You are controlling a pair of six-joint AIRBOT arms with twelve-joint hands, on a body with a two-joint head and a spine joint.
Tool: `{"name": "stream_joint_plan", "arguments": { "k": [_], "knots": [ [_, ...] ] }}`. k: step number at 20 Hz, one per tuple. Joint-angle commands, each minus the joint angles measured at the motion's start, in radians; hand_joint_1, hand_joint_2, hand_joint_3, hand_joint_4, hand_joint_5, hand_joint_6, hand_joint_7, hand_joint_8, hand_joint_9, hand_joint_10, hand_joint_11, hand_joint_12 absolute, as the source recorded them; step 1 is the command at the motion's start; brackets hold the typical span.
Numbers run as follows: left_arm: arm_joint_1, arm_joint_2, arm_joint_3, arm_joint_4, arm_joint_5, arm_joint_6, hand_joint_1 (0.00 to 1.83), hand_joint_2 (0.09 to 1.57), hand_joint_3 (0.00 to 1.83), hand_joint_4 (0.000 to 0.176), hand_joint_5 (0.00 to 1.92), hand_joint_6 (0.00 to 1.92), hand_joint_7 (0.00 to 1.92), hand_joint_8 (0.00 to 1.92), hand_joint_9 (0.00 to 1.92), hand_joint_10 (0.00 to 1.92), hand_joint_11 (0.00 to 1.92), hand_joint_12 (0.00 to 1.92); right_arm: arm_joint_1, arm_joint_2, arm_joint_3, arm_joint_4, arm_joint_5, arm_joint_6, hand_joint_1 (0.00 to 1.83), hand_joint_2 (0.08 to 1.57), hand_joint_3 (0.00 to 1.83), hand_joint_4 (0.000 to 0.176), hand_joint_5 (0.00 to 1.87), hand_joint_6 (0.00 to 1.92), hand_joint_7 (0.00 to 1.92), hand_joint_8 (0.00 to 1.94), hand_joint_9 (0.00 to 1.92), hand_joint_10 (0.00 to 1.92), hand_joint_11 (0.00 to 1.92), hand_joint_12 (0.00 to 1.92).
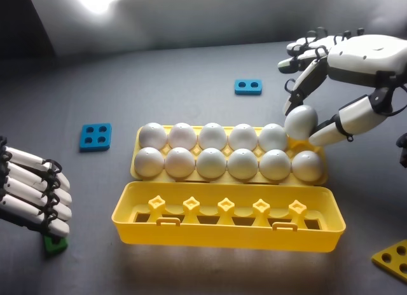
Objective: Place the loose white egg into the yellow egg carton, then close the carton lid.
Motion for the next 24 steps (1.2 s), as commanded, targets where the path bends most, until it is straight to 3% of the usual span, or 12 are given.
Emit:
{"name": "stream_joint_plan", "arguments": {
  "k": [1,2,10,12,13,16,24],
  "knots": [
    [0.001,0.014,0.012,-0.062,-0.06,-0.001,0.0,1.2,0.0,0.0,0.27,0.0,0.29,0.0,0.24,0.0,0.0,0.55,-0.001,0.022,-0.003,0.034,0.087,0.011,1.09,1.0,0.0,0.176,1.25,0.5,0.26,0.0,0.0,0.0,0.0,0.0],
    [0.001,0.014,0.012,-0.062,-0.06,-0.002,0.0,1.21,0.0,0.0,0.25,0.0,0.26,0.01,0.21,0.01,0.0,0.45,-0.003,0.024,-0.009,0.034,0.085,0.015,1.08,1.0,0.0,0.176,1.24,0.53,0.26,0.0,0.0,0.0,0.0,0.0],
    [-0.001,0.014,0.012,-0.062,-0.06,-0.002,0.0,1.19,0.0,0.0,0.25,0.0,0.25,0.0,0.19,0.0,0.0,0.35,-0.023,0.028,-0.022,0.029,0.078,0.016,1.08,1.0,0.0,0.176,1.24,0.54,0.27,0.0,0.0,0.0,0.0,0.0],
    [-0.001,0.015,0.012,-0.062,-0.06,-0.002,0.0,1.19,0.0,0.0,0.29,0.01,0.29,0.01,0.23,0.01,0.0,0.42,-0.03,0.028,-0.022,0.023,0.076,0.017,1.08,1.0,0.0,0.176,1.24,0.54,0.3,0.01,0.0,0.0,0.0,0.0],
    [-0.001,0.014,0.012,-0.062,-0.06,-0.002,0.0,1.19,0.0,0.0,0.28,0.0,0.29,0.0,0.23,0.01,0.0,0.41,-0.035,0.028,-0.022,0.017,0.076,0.016,1.05,1.04,0.01,0.176,1.12,0.73,0.23,0.02,0.0,0.0,0.0,0.0],
    [-0.001,0.014,0.012,-0.062,-0.06,-0.002,0.0,1.19,0.0,0.0,0.26,0.0,0.26,0.0,0.21,0.0,0.0,0.39,-0.04,0.028,-0.021,0.007,0.076,0.007,1.08,1.01,0.0,0.176,1.21,0.58,0.27,0.0,0.0,0.0,0.0,0.0],
    [-0.002,0.014,0.012,-0.062,-0.061,-0.002,0.0,1.17,0.0,0.0,0.25,0.0,0.25,0.0,0.2,0.0,0.0,0.4,-0.047,0.027,-0.01,0.006,0.079,-0.015,1.07,1.03,0.0,0.176,1.16,0.66,0.3,0.0,0.0,0.0,0.0,0.0]
  ]
}}
